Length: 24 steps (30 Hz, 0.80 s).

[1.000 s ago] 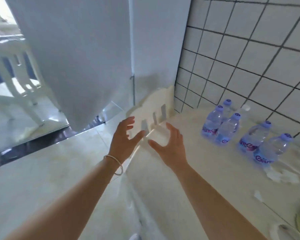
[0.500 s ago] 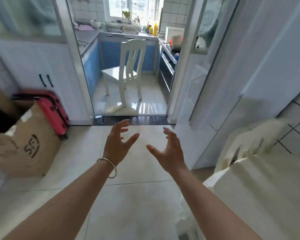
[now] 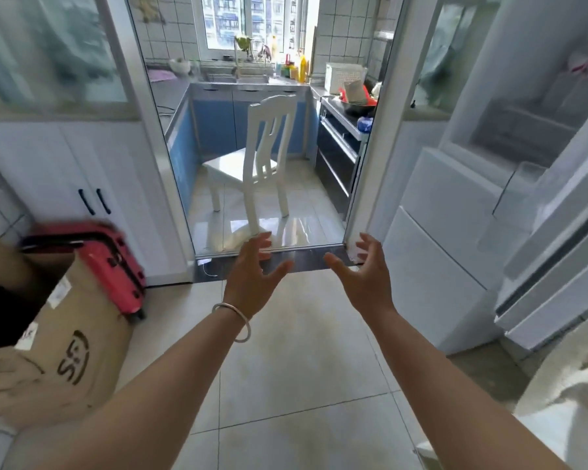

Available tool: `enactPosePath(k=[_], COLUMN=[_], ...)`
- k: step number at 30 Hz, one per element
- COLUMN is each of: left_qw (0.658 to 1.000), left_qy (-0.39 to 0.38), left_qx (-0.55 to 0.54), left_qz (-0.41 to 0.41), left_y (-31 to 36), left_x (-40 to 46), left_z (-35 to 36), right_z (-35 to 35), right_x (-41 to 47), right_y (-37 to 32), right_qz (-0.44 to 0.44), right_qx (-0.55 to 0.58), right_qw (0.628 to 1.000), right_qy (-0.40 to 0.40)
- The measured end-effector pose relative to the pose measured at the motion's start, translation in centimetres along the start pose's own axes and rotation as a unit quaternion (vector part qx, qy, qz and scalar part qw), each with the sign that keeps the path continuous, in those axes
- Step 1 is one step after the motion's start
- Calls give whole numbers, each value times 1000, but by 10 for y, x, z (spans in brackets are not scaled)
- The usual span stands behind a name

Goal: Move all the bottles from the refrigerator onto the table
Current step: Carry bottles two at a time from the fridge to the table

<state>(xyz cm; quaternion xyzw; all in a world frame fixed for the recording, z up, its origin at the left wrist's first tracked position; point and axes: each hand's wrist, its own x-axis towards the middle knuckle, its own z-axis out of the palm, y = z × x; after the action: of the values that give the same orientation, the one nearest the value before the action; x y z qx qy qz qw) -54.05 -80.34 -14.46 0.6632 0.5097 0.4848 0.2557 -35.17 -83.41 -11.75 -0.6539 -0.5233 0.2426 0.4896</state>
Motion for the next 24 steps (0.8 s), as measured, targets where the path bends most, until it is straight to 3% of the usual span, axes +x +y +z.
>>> enactPosePath(k=[14,24], left_qw=[999,982], left_qy=[-27,-150], left_qx=[-13,-69], left_qz=[32,88], left_y=[-8,7], left_x=[315,492], left_z=[129,283], right_z=[27,-33], right_x=[322,510], right_y=[9,49], right_qz=[12,45], right_qx=[8,3], right_qw=[997,978], right_qy=[79,204])
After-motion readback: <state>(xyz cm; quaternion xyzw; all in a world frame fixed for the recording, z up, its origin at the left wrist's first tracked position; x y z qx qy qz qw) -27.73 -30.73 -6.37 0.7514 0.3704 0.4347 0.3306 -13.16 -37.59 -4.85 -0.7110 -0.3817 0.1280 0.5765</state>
